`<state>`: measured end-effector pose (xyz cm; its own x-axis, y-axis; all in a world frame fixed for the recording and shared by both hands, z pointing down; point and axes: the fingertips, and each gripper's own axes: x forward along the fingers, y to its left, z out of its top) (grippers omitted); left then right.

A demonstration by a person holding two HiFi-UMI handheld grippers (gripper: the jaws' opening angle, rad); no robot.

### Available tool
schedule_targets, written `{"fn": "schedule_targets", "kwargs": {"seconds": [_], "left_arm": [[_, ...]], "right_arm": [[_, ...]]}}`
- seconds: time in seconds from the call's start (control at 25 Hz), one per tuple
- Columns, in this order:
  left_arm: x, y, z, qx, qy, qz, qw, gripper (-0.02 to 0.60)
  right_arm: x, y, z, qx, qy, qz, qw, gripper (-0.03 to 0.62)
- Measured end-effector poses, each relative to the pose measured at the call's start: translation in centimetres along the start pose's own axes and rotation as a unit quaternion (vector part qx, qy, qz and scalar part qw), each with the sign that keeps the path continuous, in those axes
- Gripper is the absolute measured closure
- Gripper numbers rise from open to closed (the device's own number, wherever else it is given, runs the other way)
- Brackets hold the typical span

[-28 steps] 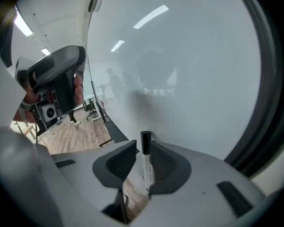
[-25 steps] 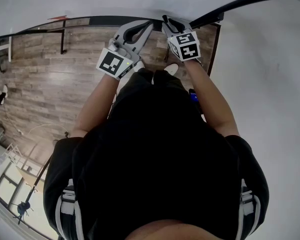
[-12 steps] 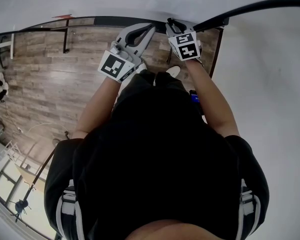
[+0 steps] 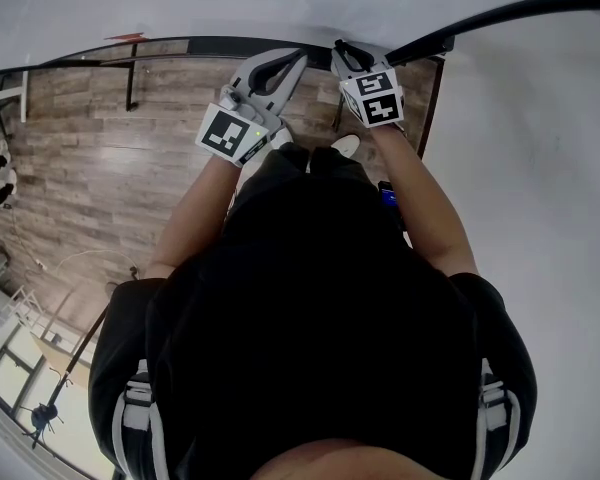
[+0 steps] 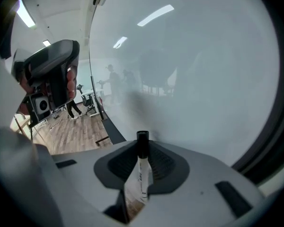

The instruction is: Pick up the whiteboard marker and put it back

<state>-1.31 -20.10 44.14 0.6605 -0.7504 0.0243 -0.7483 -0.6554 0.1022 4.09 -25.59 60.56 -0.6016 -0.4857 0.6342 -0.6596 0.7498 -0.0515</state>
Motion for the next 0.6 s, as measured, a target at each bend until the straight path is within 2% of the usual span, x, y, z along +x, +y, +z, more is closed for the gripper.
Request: {"fn": "schedule_targets", "kwargs": {"seconds": [0.2, 0.6], "left_arm": [[0.5, 0.1, 0.6, 0.007, 0.000, 0.000, 1.0000, 0.577], [1.3, -0.3, 1.5, 0.013, -0.001, -0.001, 0.9999, 0.577]], "right_arm": [[-1.6, 0.0, 1.8, 0.002, -0.038, 0.005, 0.999, 0.531], [-4.9, -0.5, 3.4, 0.031, -0.074, 0.022, 0.997, 0.531]]}}
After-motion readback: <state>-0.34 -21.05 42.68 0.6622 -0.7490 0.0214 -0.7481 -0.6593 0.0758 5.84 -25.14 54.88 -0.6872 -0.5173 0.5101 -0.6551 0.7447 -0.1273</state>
